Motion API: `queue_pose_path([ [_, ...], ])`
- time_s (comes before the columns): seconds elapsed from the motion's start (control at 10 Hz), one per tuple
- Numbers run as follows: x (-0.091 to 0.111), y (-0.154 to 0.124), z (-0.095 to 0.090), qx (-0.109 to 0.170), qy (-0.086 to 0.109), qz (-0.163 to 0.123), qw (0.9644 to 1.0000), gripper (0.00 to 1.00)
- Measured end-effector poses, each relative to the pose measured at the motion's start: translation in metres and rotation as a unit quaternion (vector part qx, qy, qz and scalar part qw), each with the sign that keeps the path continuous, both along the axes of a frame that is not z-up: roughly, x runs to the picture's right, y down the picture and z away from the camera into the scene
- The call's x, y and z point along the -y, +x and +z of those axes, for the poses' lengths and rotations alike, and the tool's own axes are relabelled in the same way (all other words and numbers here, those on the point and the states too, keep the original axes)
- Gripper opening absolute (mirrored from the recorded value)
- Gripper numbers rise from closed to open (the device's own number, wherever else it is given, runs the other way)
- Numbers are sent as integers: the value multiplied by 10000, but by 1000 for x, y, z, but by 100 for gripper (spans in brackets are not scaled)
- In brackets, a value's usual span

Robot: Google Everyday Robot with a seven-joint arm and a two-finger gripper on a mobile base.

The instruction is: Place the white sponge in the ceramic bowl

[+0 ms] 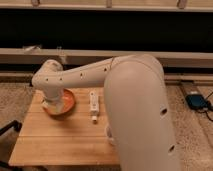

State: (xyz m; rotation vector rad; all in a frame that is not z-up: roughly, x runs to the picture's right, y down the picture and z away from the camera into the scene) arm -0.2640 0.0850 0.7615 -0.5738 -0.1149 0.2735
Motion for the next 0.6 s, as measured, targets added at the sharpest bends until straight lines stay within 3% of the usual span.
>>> queue_pose_path([
  [0.6, 0, 2, 0, -12, -4, 9, 10000, 0],
])
